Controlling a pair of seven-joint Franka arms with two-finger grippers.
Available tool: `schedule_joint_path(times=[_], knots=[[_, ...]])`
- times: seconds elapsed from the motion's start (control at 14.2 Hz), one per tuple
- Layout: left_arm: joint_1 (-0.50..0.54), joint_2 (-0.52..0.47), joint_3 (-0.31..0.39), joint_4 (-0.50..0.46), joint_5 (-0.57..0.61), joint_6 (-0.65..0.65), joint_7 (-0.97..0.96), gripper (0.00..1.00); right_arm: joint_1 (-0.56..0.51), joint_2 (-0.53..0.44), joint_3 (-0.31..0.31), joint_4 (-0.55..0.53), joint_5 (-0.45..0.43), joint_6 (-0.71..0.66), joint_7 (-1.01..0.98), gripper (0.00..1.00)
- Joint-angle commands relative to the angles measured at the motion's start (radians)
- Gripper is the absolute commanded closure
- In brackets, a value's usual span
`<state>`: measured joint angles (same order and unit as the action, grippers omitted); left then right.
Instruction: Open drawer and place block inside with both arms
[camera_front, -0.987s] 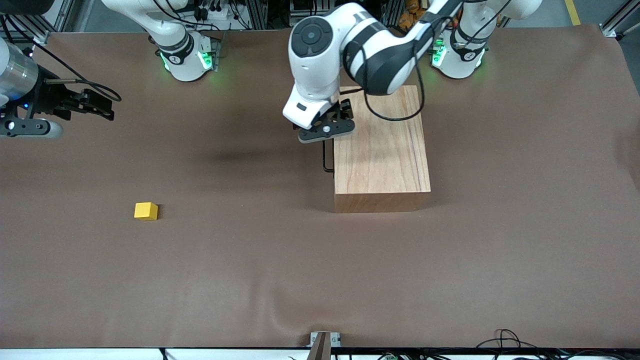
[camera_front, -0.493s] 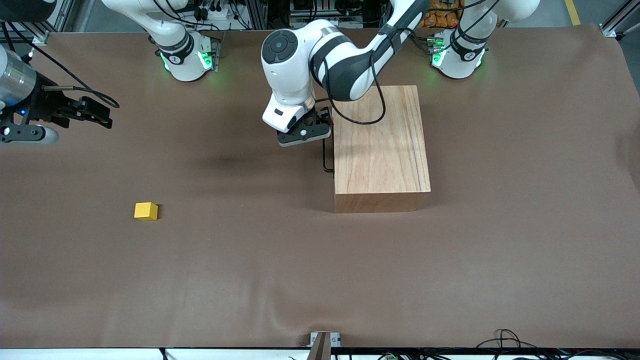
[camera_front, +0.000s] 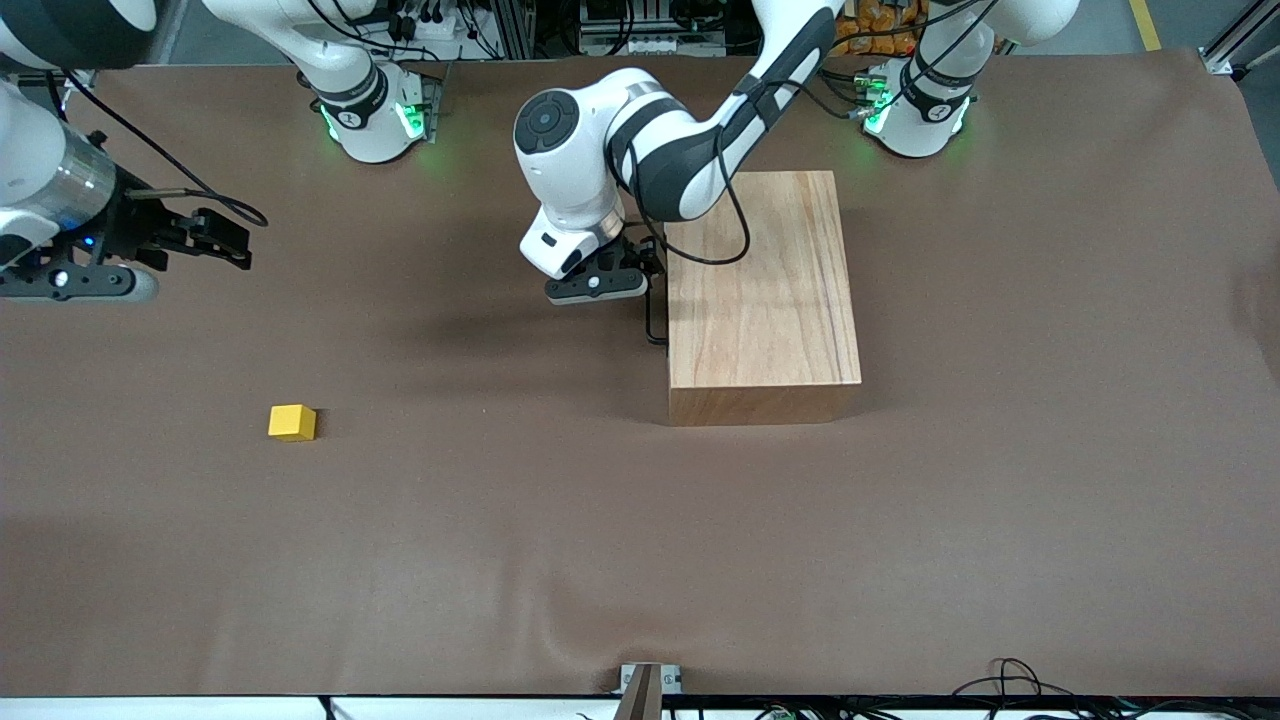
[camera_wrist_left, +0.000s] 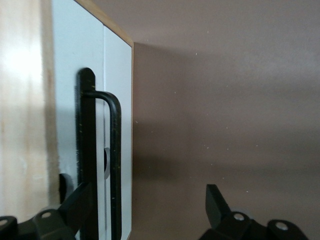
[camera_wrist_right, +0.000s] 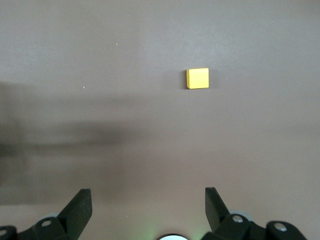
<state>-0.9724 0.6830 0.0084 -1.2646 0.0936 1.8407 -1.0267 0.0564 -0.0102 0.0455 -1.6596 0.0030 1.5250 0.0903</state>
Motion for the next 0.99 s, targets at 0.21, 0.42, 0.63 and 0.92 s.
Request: schedule_joint_path(times=[0.21,0.42,0.63,0.92], knots=[[-0.008,0.013,0.005,0.008,0.028,0.0,0.016,0.0,0.02,-0.014,-0.003,-0.019,0.0,0.024,0.002,0.0],[-0.008,0.023,0.005,-0.004,0.029,-0.001,0.042,0.0,0.019,-0.013,-0.004,-0.02,-0.001,0.029,0.002,0.0],[-0.017,0.035,0.005,-0.004,0.032,0.0,0.039,0.0,0.02,-0.013,-0.003,-0.037,-0.001,0.058,0.002,0.0],[-0.019,0.05,0.005,-0.004,0.034,0.0,0.04,0.0,0.02,-0.013,-0.003,-0.071,-0.001,0.096,0.002,0.0]])
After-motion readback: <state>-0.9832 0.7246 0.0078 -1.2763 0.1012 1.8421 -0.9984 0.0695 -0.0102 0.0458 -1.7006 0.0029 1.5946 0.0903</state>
